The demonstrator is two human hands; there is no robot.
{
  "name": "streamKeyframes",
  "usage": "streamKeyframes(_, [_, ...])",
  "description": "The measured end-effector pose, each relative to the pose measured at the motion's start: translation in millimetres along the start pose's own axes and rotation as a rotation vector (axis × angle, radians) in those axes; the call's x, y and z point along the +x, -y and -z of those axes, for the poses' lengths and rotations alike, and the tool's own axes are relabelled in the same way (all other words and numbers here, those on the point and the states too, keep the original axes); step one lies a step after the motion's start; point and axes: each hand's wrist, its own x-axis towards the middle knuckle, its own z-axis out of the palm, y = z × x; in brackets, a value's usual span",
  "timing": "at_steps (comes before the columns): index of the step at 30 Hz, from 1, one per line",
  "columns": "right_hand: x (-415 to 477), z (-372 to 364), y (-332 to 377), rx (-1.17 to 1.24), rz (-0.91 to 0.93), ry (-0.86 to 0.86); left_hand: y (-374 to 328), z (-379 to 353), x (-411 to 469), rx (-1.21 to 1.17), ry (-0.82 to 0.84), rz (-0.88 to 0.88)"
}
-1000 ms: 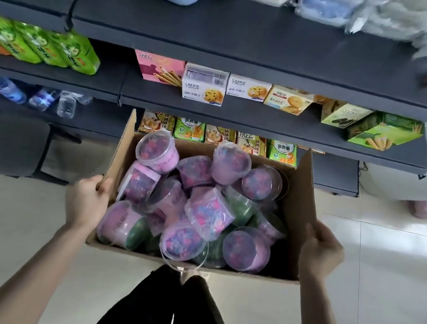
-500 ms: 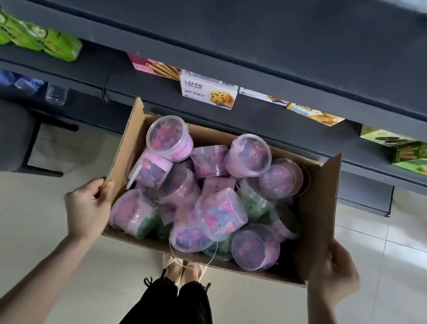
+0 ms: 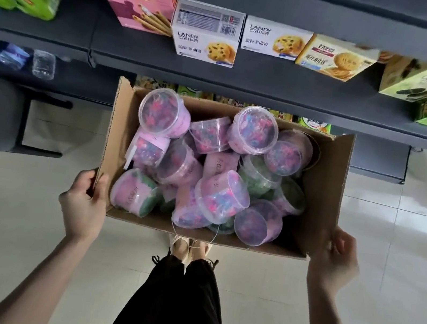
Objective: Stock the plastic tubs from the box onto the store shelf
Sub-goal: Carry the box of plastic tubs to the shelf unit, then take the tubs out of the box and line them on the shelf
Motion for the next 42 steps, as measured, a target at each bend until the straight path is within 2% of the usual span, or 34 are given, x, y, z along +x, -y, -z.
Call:
streamKeyframes(4, [-0.2, 1.7, 3.7, -0.085, 0.047, -0.003, -3.7, 3.8, -5.1, 0.021, 0.029, 0.007])
streamKeyframes(9, [-12.4, 13.9, 4.3, -0.208, 0.276, 0.037, -11.2, 15.9, -18.6, 0.057, 0.107, -0.130])
streamKeyframes(13, [-36.4, 13.7, 2.7, -0.318, 0.648, 0.075, -3.5, 22.0, -31.8, 0.489, 0.167, -0.433])
streamKeyframes(15, [-44.0, 4.3, 2.5, -0.379, 0.733, 0.167, 0.3, 17.8, -38.6, 0.654, 0.231, -0.496])
streamKeyframes(16, [-45.2, -1.4, 1.8, -0.420, 0.674, 0.252, 2.4, 14.1, -40.7, 0.724, 0.269, -0.460])
streamKeyframes(19, [-34.8, -18.2, -9.9, -0.581, 0.275, 0.519, 14.7, -3.3, -40.9, 0.774, 0.390, -0.200])
streamKeyframes(22, [-15.3, -31.9, -26.0, -0.692, 0.155, 0.605, 26.3, -25.8, -35.4, 0.704, 0.552, 0.082])
streamKeyframes(25, [0.3, -44.6, -33.5, -0.574, -0.007, 0.726, 28.9, -51.8, -27.1, 0.453, 0.569, 0.276])
streamKeyframes(27, [0.9, -52.2, -29.0, -0.486, -0.018, 0.746, 17.3, -62.5, -26.1, 0.301, 0.450, 0.235])
streamKeyframes(30, [-15.8, -66.8, 0.3, -0.243, 0.101, 0.692, -14.6, -76.6, -42.5, 0.110, 0.295, -0.024])
streamKeyframes(32, [-36.2, -80.4, 24.7, -0.105, 0.124, 0.763, -42.4, -89.3, -56.7, 0.003, 0.392, -0.043])
streamKeyframes(35, [-54.1, -102.5, 51.0, -0.096, 0.030, 0.917, -74.7, -109.6, -64.7, -0.044, 0.636, 0.144])
streamKeyframes(37, [-54.7, -108.5, 61.0, -0.078, -0.068, 0.927, -88.0, -115.4, -63.3, -0.156, 0.634, 0.233])
streamKeyframes(39, [-49.8, -105.3, 65.9, 0.060, -0.186, 0.940, -96.4, -110.7, -62.1, -0.321, 0.585, 0.197])
streamKeyframes(42, [-44.0, -93.3, 70.8, 0.279, -0.292, 1.068, -100.6, -92.2, -49.1, -0.583, 0.646, 0.154])
